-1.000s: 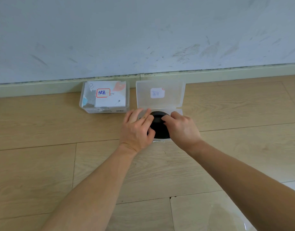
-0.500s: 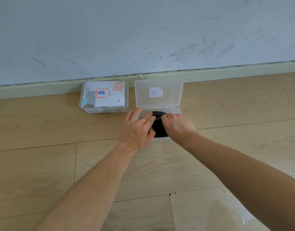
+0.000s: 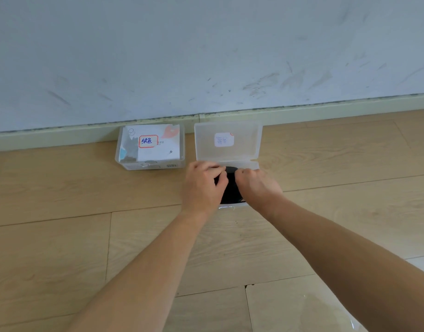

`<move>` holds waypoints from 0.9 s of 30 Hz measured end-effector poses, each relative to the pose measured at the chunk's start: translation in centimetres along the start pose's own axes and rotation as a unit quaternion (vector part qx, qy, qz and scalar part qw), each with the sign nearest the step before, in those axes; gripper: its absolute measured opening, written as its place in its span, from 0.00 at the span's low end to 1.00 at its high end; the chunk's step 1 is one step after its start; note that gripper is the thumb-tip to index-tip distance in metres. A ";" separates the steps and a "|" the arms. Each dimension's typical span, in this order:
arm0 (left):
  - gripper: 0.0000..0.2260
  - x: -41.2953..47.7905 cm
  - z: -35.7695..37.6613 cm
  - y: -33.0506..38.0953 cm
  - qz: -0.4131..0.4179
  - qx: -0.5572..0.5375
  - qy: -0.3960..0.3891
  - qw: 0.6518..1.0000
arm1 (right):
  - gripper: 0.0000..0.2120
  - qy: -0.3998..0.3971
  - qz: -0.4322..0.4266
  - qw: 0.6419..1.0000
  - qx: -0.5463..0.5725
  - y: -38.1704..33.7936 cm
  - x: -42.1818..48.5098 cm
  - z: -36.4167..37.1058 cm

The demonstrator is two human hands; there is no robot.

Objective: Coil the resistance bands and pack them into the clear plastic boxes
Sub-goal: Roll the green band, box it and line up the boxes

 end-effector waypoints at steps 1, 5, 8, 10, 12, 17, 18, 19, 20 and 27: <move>0.10 0.6 -0.4 -0.2 -0.037 -0.023 0.008 0.999 | 0.11 -0.001 0.001 1.000 0.003 0.0 0.0 0.0; 0.06 3.3 -4.5 -1.5 -0.207 -0.168 0.128 0.955 | 0.11 -0.007 -0.002 1.000 0.019 0.0 -0.1 0.2; 0.17 5.5 -4.9 -1.2 -0.278 -0.315 0.082 0.904 | 0.12 0.007 -0.027 1.000 0.004 -1.7 -0.2 0.3; 0.16 6.4 -4.8 -1.0 -0.271 -0.322 0.037 0.906 | 0.13 0.012 -0.035 0.999 0.000 -2.8 -0.3 0.3; 0.12 6.0 -5.6 -1.7 -0.254 -0.309 0.057 0.915 | 0.13 0.014 -0.030 0.999 -0.007 -2.9 -0.4 0.7; 0.11 0.8 -5.6 -3.4 -0.184 -0.262 0.026 0.947 | 0.17 0.098 -0.005 0.995 -0.030 -2.7 -0.5 -0.3; 0.11 -0.4 -5.4 -3.6 -0.163 -0.246 0.016 0.955 | 0.16 0.089 0.009 0.995 -0.036 -2.7 -0.8 -0.7; 0.12 -1.6 -5.0 -3.9 -0.133 -0.232 0.009 0.963 | 0.12 0.058 0.006 0.998 -0.035 -2.9 -1.0 -0.3; 0.14 -2.8 -4.6 -3.9 -0.096 -0.219 0.002 0.971 | 0.10 0.037 0.006 0.999 -0.027 -2.9 -1.1 -0.2; 0.21 -5.9 -3.1 -5.0 -0.016 -0.123 -0.030 0.992 | 0.13 0.063 0.054 0.997 -0.008 -2.7 -2.6 1.3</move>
Point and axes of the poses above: each hand's wrist, its own x-axis towards the middle knuckle, its own z-axis out of the palm, y = z × x, the point moved 8 cm from there along x, towards the middle knuckle, and after that the axes turned 4 degrees about -z, right-handed, at the moved point
